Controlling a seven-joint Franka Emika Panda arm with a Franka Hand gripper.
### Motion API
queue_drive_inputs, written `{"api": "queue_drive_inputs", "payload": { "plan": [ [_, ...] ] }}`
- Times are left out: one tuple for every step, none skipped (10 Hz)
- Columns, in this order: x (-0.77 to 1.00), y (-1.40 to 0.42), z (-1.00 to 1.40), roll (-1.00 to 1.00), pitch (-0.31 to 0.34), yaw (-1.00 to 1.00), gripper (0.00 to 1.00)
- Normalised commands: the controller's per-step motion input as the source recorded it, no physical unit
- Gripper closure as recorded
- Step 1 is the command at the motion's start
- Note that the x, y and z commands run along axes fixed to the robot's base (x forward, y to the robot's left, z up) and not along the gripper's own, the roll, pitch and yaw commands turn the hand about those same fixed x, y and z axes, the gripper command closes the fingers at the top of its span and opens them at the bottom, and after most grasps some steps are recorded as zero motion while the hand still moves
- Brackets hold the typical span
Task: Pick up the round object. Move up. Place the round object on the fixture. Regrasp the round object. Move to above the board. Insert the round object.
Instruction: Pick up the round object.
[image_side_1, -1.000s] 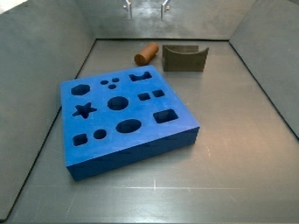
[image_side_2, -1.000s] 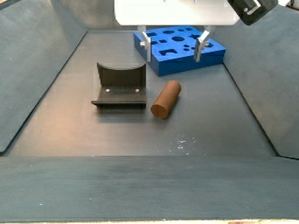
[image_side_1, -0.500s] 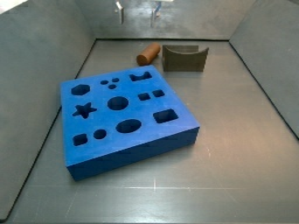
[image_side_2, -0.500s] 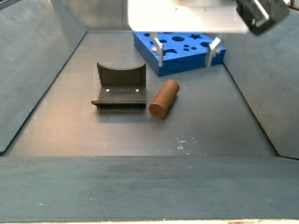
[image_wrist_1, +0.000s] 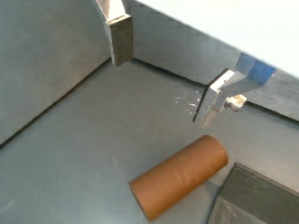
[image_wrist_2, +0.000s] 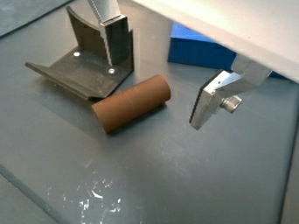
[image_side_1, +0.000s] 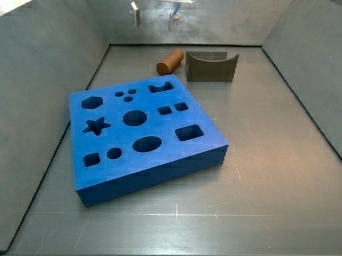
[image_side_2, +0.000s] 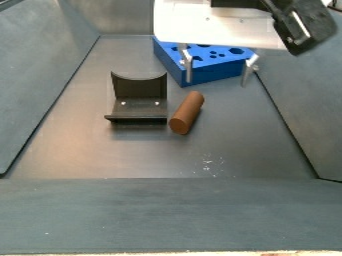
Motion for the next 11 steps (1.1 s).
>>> {"api": "queue_drive_inputs", "payload": {
  "plan": [
    [0.02, 0.00, -0.01, 0.00, 0.000, 0.00, 0.00],
    [0.10, -0.05, -0.02, 0.00, 0.000, -0.01, 0.00],
    [0.12, -0.07, 0.00, 0.01, 0.051, -0.03, 0.00],
    [0.00, 0.00, 0.00, 0.00, -0.014, 0.00, 0.00],
    [0.00, -0.02, -0.07, 0.00, -0.094, 0.00, 0.00],
    [0.03, -0.27, -0.33, 0.00, -0.020, 0.00, 0.00],
    [0.32, -0.28, -0.51, 0.00, 0.000, -0.11, 0.00],
    [0.67, -0.17, -0.55, -0.04, 0.000, -0.34, 0.00],
    [0.66, 0.00, -0.45, -0.16, 0.260, -0.25, 0.00],
    [0.22, 0.00, -0.17, -0.16, 0.157, -0.05, 0.00],
    [0.08, 0.01, 0.00, 0.00, 0.100, 0.00, 0.00]
  ]
}}
